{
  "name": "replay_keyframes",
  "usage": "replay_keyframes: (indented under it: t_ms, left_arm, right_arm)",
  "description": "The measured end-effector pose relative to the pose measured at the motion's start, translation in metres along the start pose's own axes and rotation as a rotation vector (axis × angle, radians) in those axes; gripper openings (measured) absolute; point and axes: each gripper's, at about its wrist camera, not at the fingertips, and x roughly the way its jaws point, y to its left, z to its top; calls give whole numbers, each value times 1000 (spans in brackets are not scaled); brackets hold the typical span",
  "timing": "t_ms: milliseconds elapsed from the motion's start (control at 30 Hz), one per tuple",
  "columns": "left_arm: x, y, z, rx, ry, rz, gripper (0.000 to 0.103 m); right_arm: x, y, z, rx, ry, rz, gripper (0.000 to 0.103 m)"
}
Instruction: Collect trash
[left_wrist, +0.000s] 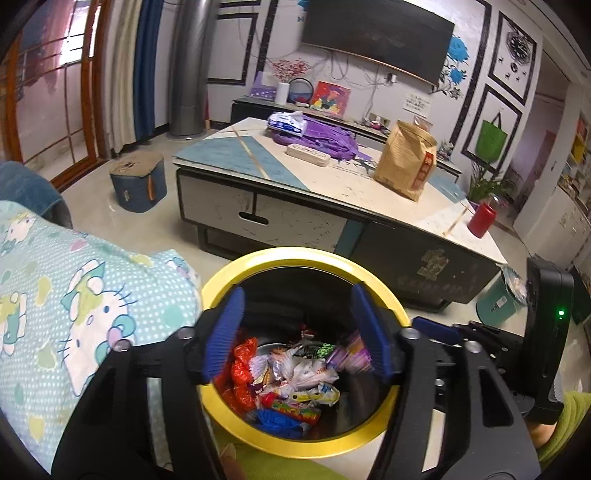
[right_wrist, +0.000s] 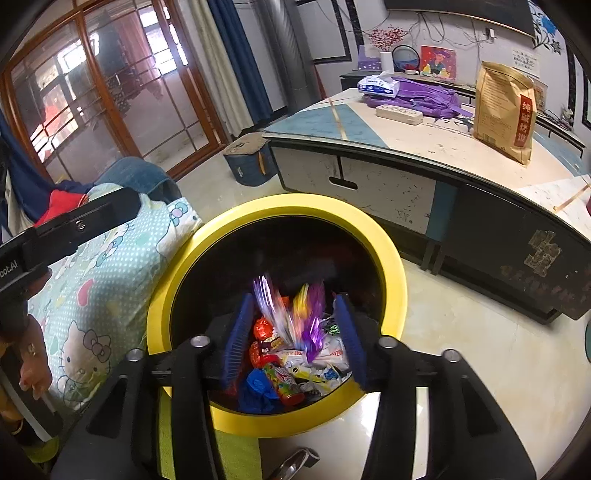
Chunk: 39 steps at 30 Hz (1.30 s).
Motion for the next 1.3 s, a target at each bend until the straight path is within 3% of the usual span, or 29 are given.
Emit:
replay_keyframes:
  t_ms: [100,167,233,500,967,1300]
  left_arm:
    - [-7,7,0,-30,-4,8,73]
    - [-12,11,0,-40,-14,18,88]
    - [-20,15,-2,-48,-26,35,92]
    - [-57,38,-12,-91,-63,109,92]
    - [-137,70,-50,-114,-158,276,92]
    - [-184,72,-76,-102,-277,370,92]
  right_arm:
    - [-5,0,1,-4,-15,-9,64]
    - [-10,2,2,-12,-36,-12,71]
    - [-13,5,3,-24,-47,-12,78]
    - [-32,31,8,-72,-129,5,96]
    - [-64,109,-2,-227,-276,31,97]
    - [-97,147,-28,-272,-492,18,97]
